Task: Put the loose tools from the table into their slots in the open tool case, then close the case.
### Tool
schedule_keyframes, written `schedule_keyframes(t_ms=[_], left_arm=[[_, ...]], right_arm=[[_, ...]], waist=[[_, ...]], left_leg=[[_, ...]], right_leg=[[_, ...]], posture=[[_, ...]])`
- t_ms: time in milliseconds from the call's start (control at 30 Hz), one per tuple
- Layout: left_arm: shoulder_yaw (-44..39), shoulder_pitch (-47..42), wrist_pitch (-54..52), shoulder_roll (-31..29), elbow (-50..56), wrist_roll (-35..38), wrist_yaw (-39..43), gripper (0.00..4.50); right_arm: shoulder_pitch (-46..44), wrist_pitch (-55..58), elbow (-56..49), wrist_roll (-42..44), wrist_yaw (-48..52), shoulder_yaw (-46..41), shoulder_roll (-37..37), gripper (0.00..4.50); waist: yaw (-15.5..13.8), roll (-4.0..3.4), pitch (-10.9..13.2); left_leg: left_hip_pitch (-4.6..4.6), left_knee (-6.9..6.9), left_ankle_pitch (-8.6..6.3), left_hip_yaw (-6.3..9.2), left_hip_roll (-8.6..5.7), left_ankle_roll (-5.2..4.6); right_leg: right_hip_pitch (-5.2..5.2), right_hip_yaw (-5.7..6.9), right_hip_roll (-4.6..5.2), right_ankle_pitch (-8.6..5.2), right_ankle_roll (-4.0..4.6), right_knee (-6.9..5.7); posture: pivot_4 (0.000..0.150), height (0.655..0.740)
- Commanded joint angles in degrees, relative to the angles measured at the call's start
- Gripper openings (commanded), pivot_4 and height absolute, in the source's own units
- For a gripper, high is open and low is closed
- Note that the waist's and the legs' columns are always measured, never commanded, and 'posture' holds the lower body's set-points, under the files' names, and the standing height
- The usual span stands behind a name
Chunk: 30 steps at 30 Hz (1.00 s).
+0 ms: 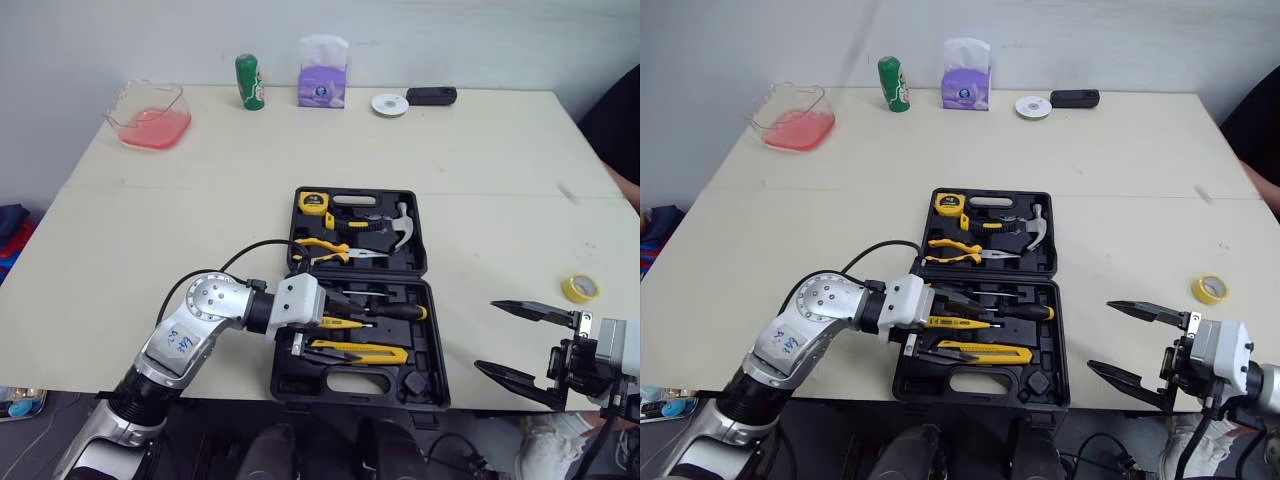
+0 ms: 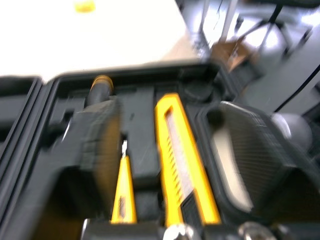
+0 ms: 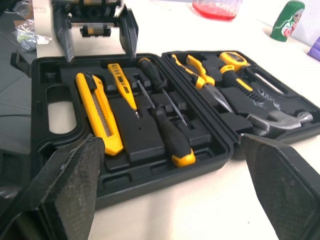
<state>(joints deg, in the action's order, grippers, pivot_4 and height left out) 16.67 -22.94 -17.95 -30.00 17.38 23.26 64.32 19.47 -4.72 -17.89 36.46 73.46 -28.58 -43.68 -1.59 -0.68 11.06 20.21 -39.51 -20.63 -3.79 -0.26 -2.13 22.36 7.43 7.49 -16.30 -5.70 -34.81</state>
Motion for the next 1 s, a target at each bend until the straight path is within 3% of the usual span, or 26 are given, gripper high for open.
schedule_keyframes(t_ms=[33, 133, 233, 567, 1000], left_arm=[[-1.7, 1.0, 2.4, 0.9, -0.2, 1.1, 0.3, 1.23], [0.3, 1.7, 5.1, 0.9, -1.8, -1.6, 1.1, 0.01], [3.3, 2.1, 8.8, 1.3, -4.1, -5.7, 1.3, 0.01], [7.1, 0.9, 6.6, 2.0, -8.4, -12.3, -1.1, 0.01], [12.2, 2.1, 0.7, -2.9, -8.8, -18.3, -1.1, 0.01]], right_arm=[[0.5, -0.8, -0.8, 0.7, 0.1, -2.1, 0.1, 4.5], [0.5, -0.6, -1.0, 0.5, -0.3, -1.9, 0.2, 4.5], [0.7, -0.3, -1.4, 0.5, -0.7, -1.7, 0.3, 4.5], [1.0, 2.1, -4.4, 0.5, -3.5, -1.1, -0.1, 4.5], [1.5, 3.6, -6.5, 0.6, -5.3, -1.5, 0.2, 4.5]], waist=[[0.0, 0.0, 0.0], [0.0, 0.0, 0.0], [0.0, -0.01, 0.0], [-0.1, 0.0, 0.0], [0.1, -0.06, -0.2]], left_leg=[[-0.01, -0.02, 0.0, 0.0, 0.0, 0.0], [-0.01, -0.05, 0.0, -0.01, 0.0, 0.0], [-0.02, -0.05, 0.0, -0.02, -0.02, 0.0], [0.0, -0.09, -0.02, -0.01, -0.02, -0.03], [-0.18, -0.08, -0.06, 0.02, 0.03, 0.0]], right_leg=[[0.0, -0.01, -0.01, 0.0, 0.0, -0.02], [0.0, -0.02, -0.01, 0.0, 0.0, -0.04], [-0.01, -0.01, -0.02, 0.0, 0.0, -0.04], [0.0, -0.02, 0.02, 0.01, -0.01, -0.04], [-0.2, -0.03, 0.07, 0.0, -0.01, 0.09]], posture=[[0.15, 0.74], [0.15, 0.74], [0.15, 0.74], [0.15, 0.74], [0.15, 0.74]])
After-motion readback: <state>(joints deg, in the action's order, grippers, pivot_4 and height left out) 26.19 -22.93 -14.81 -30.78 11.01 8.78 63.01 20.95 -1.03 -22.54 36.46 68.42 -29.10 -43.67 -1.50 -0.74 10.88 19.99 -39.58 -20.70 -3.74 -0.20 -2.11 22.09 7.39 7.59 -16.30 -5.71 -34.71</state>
